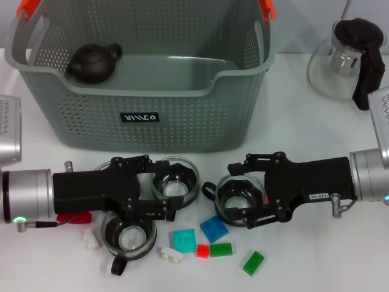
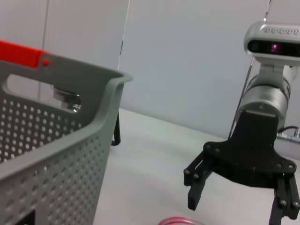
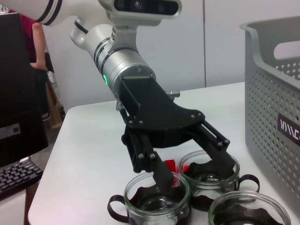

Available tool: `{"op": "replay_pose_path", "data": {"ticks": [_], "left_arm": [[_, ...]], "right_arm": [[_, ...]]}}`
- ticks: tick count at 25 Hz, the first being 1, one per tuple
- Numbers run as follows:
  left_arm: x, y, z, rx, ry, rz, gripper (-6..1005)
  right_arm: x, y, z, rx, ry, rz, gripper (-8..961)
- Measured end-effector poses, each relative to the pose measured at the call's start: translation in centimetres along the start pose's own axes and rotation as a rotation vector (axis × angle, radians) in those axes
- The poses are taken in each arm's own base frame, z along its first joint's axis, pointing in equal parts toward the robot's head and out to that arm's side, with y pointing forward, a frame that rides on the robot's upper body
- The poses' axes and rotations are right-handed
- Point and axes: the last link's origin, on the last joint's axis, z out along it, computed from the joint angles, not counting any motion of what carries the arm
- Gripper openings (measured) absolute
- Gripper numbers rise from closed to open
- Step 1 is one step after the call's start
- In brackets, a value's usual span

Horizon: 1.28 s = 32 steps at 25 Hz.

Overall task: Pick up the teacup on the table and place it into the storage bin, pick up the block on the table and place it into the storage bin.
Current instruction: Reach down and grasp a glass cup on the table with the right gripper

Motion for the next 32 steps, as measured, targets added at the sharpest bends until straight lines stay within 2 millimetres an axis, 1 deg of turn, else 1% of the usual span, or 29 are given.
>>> {"op": "replay_pose_path", "data": {"ticks": [6, 32], "left_arm": [[-0.32, 0.3, 0.27, -0.011, -0.011, -0.004, 814], [-0.29, 0.49, 0.33, -0.023, -0.009, -0.01, 813]], "right_arm": [[-0.02, 0.04, 0.0, -0.003, -0.001, 0.0, 914], [0.44, 0.37, -0.02, -0.003, -0.004, 0.007, 915]]}}
